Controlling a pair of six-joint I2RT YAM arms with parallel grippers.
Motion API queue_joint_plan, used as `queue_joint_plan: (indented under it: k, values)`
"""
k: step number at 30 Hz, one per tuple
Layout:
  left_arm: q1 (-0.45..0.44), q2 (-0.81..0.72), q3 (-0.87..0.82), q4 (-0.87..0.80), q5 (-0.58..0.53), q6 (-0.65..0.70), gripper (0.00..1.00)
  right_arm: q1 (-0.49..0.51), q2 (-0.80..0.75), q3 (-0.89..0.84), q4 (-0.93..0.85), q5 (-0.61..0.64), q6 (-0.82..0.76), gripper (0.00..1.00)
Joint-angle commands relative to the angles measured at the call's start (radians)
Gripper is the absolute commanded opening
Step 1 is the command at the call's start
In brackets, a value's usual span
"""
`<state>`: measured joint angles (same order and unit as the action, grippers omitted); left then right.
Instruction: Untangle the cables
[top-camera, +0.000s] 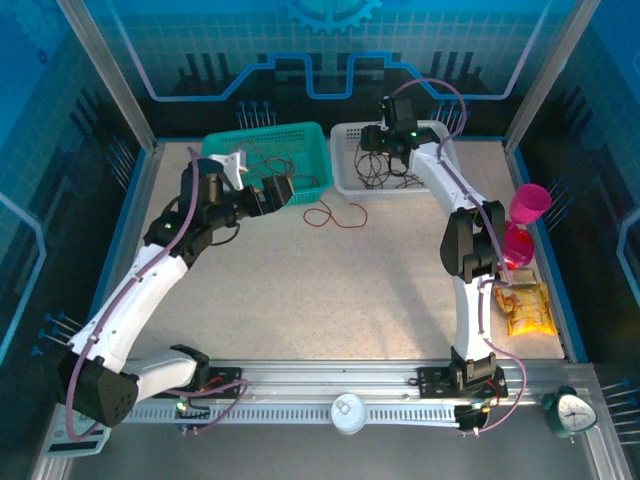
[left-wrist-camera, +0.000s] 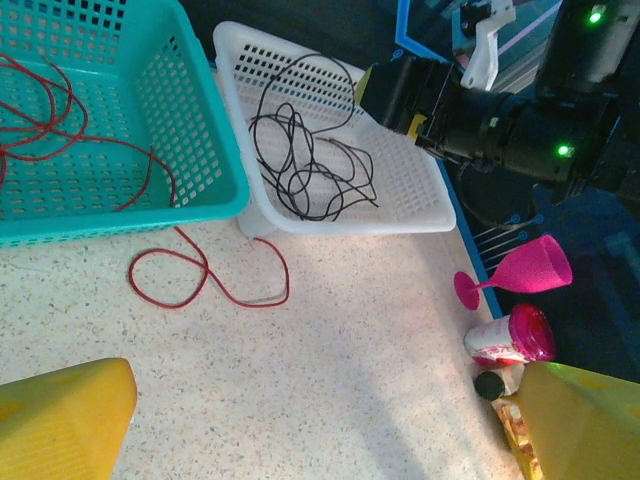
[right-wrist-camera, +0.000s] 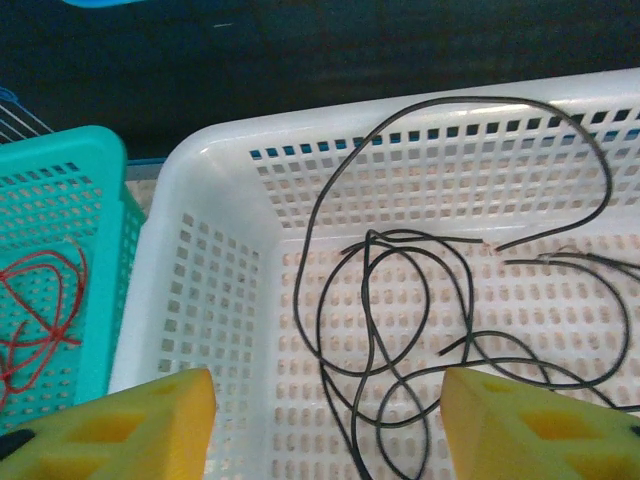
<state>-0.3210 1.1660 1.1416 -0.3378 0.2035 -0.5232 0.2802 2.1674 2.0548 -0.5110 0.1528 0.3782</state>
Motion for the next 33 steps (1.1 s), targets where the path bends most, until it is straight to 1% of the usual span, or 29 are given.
queue_joint_plan:
  k: [1,4,10,14,18,24,30,33]
  values:
    - [-0.022,0.021,0.0,-0.006,-0.037,0.025,0.99,-0.01,-0.095,-0.033,-0.009,-0.074,0.035,0.64]
    - [-0.035,0.037,-0.009,-0.006,-0.063,0.039,0.99,0.006,-0.177,-0.11,0.01,-0.131,0.047,0.64]
    - [-0.038,0.064,-0.058,0.005,-0.106,0.055,0.99,0.083,-0.312,-0.379,0.086,-0.168,0.058,0.64]
    - [-0.038,0.067,-0.072,0.006,-0.126,0.068,0.99,0.138,-0.32,-0.511,0.105,-0.15,0.063,0.64]
    - [-0.037,0.065,-0.069,-0.005,-0.131,0.077,0.99,0.162,-0.3,-0.605,0.123,-0.135,0.094,0.63]
    - [-0.038,0.058,-0.068,-0.003,-0.127,0.074,0.99,0.168,-0.253,-0.653,0.098,-0.119,0.166,0.62]
    - [-0.038,0.058,-0.068,0.005,-0.12,0.069,0.99,0.168,-0.196,-0.625,0.049,-0.108,0.22,0.6]
    - [-0.038,0.057,-0.069,0.009,-0.119,0.067,0.99,0.17,-0.165,-0.602,0.035,-0.099,0.224,0.57]
